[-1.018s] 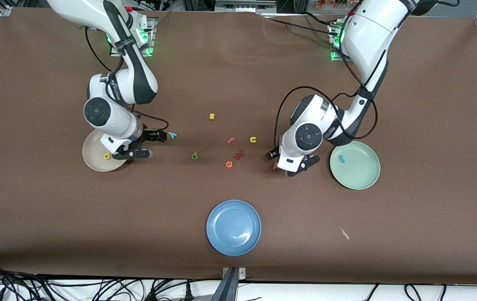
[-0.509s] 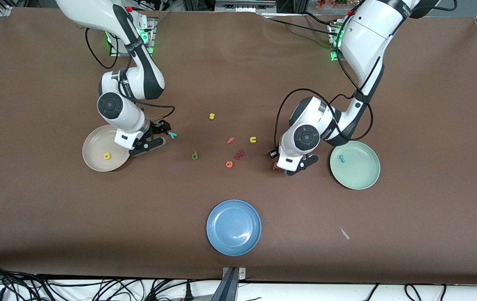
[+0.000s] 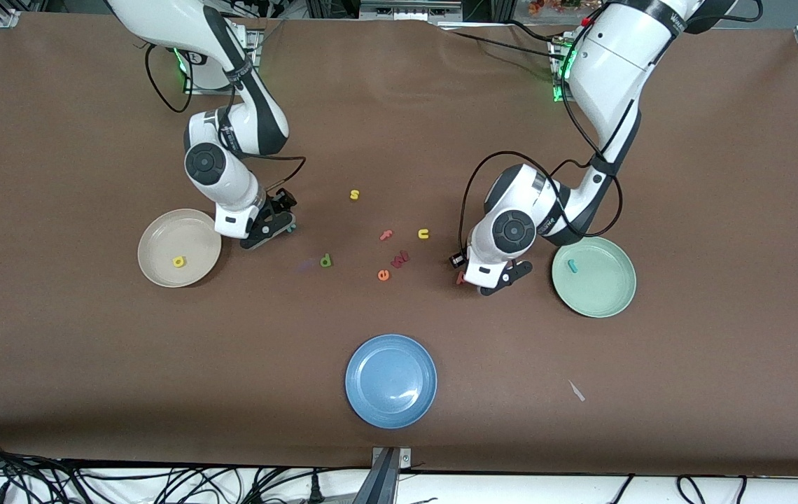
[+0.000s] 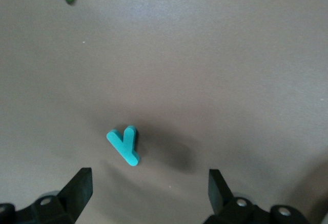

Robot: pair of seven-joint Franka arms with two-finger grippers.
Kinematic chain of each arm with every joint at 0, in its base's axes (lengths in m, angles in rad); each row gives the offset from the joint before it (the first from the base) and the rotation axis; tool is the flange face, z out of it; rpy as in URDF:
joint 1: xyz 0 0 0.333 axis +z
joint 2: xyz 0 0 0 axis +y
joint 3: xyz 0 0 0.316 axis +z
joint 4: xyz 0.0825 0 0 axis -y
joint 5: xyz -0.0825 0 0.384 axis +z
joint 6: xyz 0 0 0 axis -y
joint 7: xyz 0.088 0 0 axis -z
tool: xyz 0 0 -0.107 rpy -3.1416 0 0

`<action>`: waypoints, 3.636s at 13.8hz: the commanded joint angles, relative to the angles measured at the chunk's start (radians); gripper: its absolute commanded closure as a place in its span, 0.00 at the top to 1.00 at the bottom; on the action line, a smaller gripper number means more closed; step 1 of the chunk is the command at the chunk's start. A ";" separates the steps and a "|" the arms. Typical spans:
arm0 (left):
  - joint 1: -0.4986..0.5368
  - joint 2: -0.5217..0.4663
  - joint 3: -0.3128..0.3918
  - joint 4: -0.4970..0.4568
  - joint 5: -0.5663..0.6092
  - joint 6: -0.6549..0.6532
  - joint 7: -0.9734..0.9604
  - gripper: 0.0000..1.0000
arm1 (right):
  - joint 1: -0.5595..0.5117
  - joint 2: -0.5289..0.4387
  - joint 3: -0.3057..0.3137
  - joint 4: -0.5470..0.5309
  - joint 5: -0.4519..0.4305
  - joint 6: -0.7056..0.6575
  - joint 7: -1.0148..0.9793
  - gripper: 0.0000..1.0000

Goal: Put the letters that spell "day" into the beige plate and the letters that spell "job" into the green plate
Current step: 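Reach the left gripper to the blue o while the right gripper reaches the y, then carry the blue o to the green plate while the right gripper grasps the y, then release the blue o with the left gripper while the right gripper places the y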

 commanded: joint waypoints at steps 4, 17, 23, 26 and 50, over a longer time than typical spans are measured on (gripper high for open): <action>-0.009 -0.001 0.015 -0.005 0.027 0.015 -0.019 0.29 | 0.033 -0.015 0.000 -0.051 0.005 0.086 -0.014 0.97; 0.129 -0.176 0.017 0.013 0.084 -0.324 0.214 0.12 | 0.060 0.036 0.000 -0.046 0.005 0.160 -0.025 0.59; 0.278 -0.170 0.017 0.005 0.136 -0.401 0.602 0.13 | 0.061 0.036 0.004 -0.042 0.005 0.160 -0.011 0.50; 0.365 -0.168 0.017 0.005 0.140 -0.404 0.791 0.14 | 0.061 0.036 0.004 -0.039 0.005 0.160 -0.010 0.49; 0.309 -0.138 -0.189 0.102 0.205 -0.358 0.699 1.00 | 0.066 -0.002 -0.054 0.013 0.021 0.084 0.004 0.00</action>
